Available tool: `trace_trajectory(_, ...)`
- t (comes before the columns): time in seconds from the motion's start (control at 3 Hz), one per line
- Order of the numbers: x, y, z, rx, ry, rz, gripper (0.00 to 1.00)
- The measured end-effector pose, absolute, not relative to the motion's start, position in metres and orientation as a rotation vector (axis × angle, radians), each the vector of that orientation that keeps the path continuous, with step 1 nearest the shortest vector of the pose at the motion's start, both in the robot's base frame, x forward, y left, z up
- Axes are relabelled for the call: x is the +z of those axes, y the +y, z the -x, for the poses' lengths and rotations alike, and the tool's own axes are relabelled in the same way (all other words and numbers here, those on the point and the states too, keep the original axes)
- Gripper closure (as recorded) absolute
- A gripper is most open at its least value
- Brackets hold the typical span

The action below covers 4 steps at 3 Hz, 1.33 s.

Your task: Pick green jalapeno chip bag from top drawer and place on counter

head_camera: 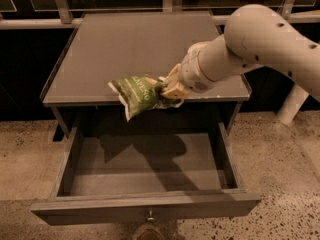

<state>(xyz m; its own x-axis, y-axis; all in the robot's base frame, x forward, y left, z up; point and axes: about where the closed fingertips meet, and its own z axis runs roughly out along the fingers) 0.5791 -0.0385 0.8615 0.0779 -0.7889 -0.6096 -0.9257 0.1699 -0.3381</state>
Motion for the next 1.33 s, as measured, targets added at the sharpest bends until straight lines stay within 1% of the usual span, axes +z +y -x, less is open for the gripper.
trace_trajectory(0.33, 0.875, -0.028, -0.616, 0.209, 1.721, 1.713, 1.00)
trace_trajectory(1.0, 0.885, -0.016, -0.675, 0.177, 1.719, 1.721, 1.00)
trace_trajectory(1.33, 0.884, -0.016, -0.684, 0.176, 1.721, 1.711, 0.90)
